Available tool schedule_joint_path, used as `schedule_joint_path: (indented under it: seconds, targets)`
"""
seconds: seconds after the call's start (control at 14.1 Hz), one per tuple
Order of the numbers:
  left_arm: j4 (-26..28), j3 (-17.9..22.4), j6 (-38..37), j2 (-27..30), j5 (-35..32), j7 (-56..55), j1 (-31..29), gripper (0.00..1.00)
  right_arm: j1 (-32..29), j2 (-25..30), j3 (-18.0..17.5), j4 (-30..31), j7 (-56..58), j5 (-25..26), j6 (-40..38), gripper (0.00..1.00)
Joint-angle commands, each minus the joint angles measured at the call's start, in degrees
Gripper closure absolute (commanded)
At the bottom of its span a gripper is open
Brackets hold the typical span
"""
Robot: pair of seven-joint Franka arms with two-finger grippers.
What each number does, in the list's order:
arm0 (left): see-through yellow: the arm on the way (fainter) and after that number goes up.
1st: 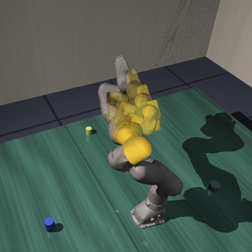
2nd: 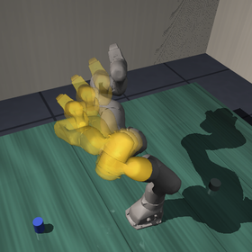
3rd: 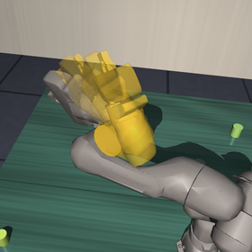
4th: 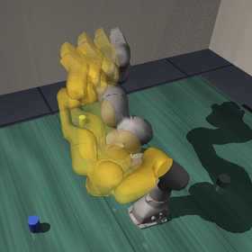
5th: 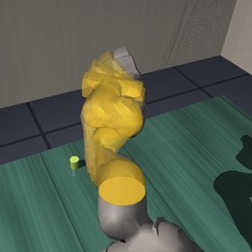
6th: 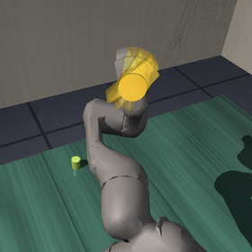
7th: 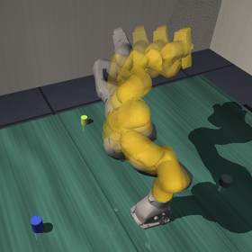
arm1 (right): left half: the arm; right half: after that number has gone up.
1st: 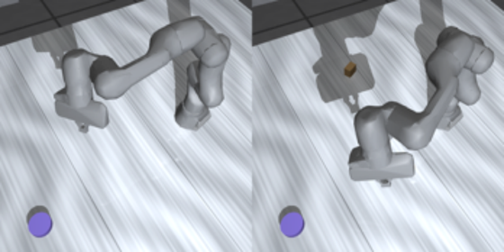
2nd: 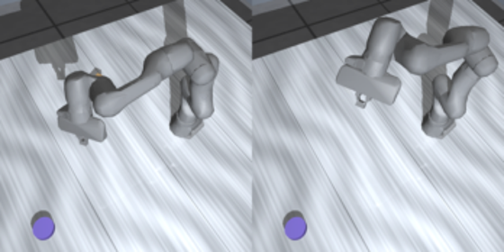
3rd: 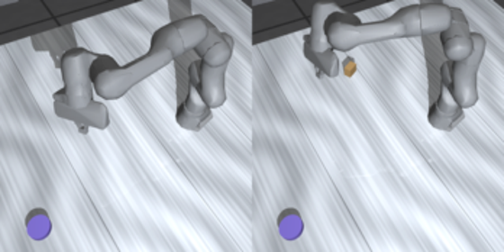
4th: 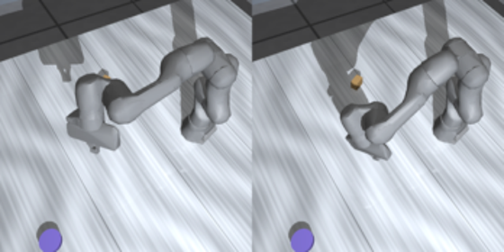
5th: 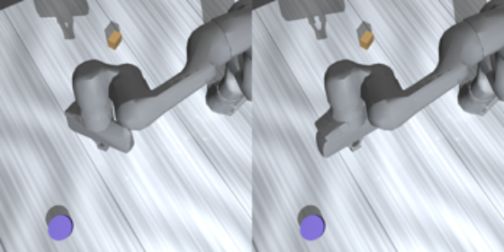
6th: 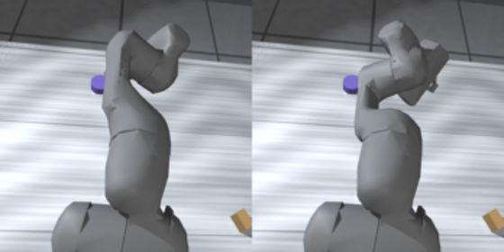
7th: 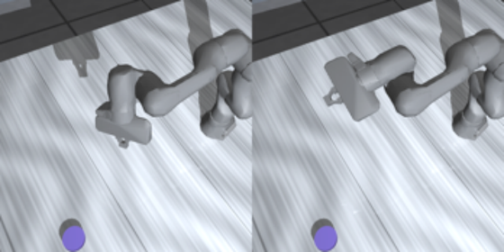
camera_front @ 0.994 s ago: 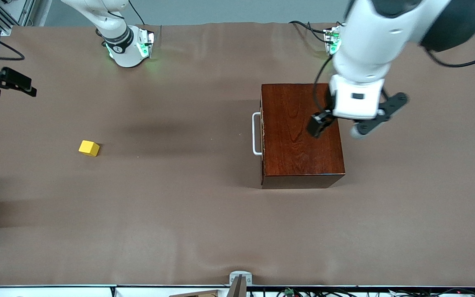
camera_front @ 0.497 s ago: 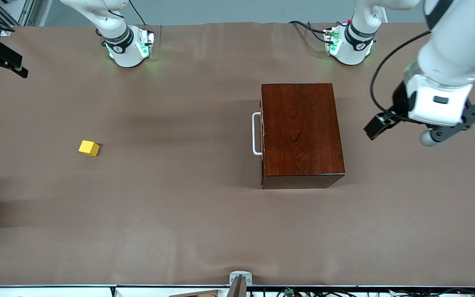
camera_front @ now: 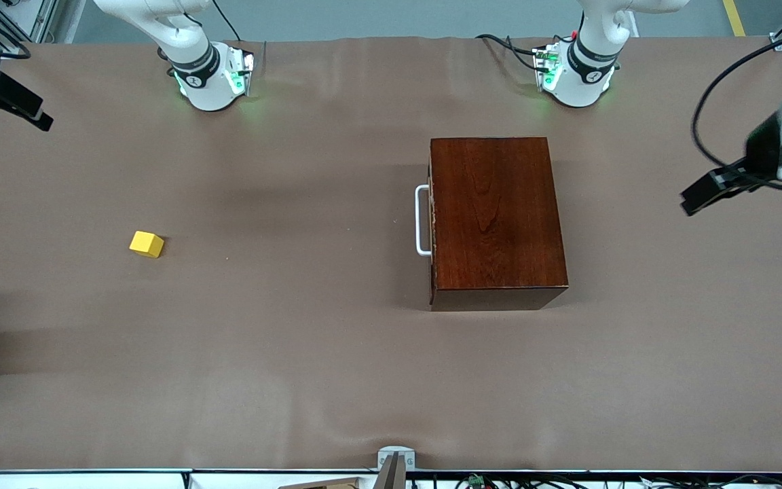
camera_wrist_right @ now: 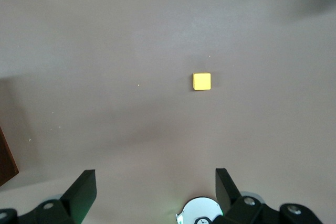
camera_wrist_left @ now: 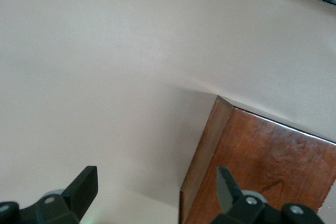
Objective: Open drawer, take yellow block, close drawer
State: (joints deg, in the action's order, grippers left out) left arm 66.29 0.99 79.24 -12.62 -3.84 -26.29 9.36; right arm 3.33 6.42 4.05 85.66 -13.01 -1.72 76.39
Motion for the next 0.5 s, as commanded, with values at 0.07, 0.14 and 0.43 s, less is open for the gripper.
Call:
schedule_joint_path:
  seconds: [0.07,0.14,0.43]
  targets:
    - [1.6,-0.3,-1.5,3.0,0.9,8.0,-3.7,0.0,0.2,-2.4,1.1,-1.5,-1.1,-0.8,-0.1,0.0]
    - [1.7,-0.3,-2.6,3.7,0.7,8.3,-4.2,0.0,0.0,-2.8,1.1,-1.5,-1.1,-0.7,0.0,0.0]
    - [3.7,-0.7,-3.8,6.3,0.8,13.7,-8.2,0.0,0.1,-4.3,1.0,-2.2,-1.1,-0.4,0.0,0.0]
